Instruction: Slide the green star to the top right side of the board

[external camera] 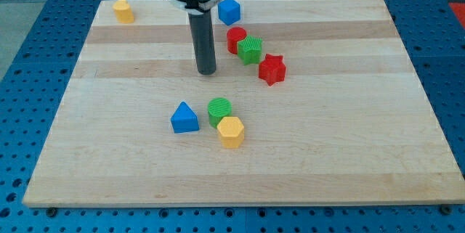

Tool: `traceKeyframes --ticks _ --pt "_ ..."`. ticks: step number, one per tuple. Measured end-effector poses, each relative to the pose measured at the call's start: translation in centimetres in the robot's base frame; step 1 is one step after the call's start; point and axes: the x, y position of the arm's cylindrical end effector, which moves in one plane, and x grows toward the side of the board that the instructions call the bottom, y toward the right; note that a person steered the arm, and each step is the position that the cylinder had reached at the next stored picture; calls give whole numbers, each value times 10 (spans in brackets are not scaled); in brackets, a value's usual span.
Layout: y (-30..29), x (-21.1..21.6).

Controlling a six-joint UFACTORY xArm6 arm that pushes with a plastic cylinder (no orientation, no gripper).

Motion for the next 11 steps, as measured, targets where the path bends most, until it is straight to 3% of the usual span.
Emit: traceKeyframes --ticks 2,4,7,9,11 --pt "140 -57" --pt "138 -33" --pt "201 -19" --pt "232 -97" --pt "237 -69"
